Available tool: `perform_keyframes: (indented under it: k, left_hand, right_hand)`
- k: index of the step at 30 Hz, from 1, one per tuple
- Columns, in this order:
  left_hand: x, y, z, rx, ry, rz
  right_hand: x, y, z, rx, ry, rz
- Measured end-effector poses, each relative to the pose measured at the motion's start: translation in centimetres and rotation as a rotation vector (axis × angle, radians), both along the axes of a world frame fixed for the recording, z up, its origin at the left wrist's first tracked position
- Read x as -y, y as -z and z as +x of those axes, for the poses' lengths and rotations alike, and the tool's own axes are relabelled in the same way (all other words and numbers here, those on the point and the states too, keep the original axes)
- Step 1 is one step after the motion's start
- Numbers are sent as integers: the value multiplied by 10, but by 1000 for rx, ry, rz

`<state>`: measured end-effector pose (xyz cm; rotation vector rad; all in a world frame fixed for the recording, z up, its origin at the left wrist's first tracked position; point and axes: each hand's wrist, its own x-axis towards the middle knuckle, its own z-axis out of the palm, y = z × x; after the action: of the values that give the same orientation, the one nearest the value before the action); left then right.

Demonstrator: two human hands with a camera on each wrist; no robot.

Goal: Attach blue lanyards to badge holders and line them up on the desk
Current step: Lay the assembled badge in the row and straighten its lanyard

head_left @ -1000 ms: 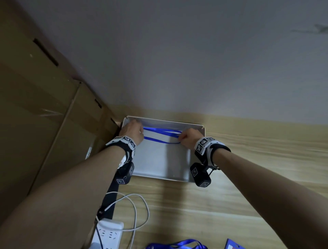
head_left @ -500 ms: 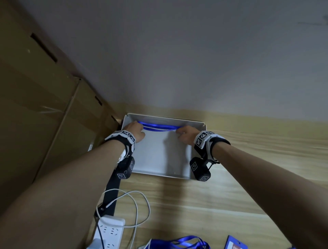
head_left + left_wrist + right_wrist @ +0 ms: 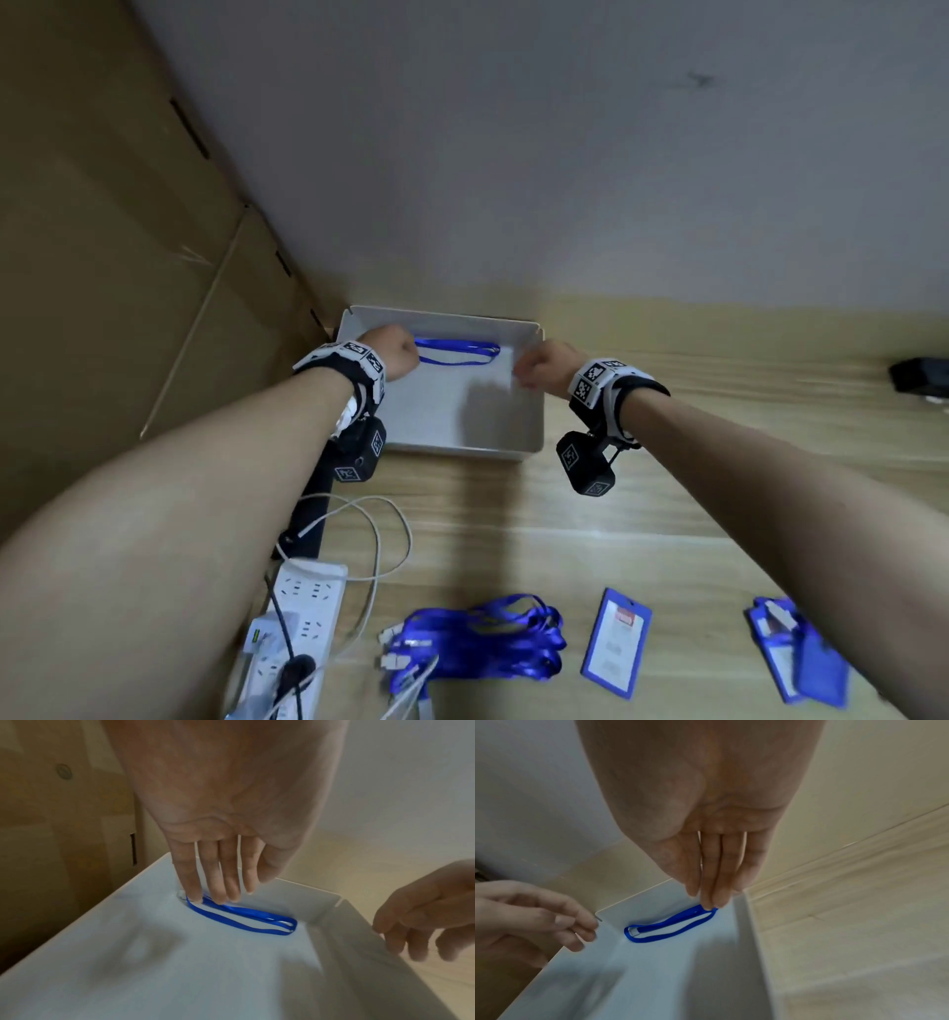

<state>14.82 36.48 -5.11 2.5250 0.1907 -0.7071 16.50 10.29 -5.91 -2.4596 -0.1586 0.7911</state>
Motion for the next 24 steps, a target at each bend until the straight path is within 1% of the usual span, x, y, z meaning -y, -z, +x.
perform_keyframes:
  k: [2,4,6,8,11,14,19,21,23,24]
  left_hand:
    - [17,-10,-21,-7,-30,-147]
    - [36,-16,-44,-44,-49,-296]
    - [52,-14,-70,-83,-2,-365]
    - [65,-5,-92,-106,22,-378]
    - [78,10,-123,-129,65,-332]
    - [77,36,-161,-176,120,-276]
    - [56,79,-225,-228,236,-81]
    - [46,92,-244,-229,224,-32]
    - [41,101,-256,-250,198,-21]
    - [40,105,-261,-263,193,-26]
  right_hand:
    - [12,-6,-23,57,39,107]
    - [23,-8,-49,146,43,118]
    - [33,-8,-82,167,23,88]
    - [40,-6,-111,145,-8,52]
    - [46,5,-148,80,-55,18]
    - [45,26,-178,-16,-101,-14]
    - [37,62,-221,-35,-263,-134]
    - [32,76,-236,-50,-338,-191]
    - [29,87,-246,-43,-407,-253]
    - [27,91,-249,-35,-412,-269]
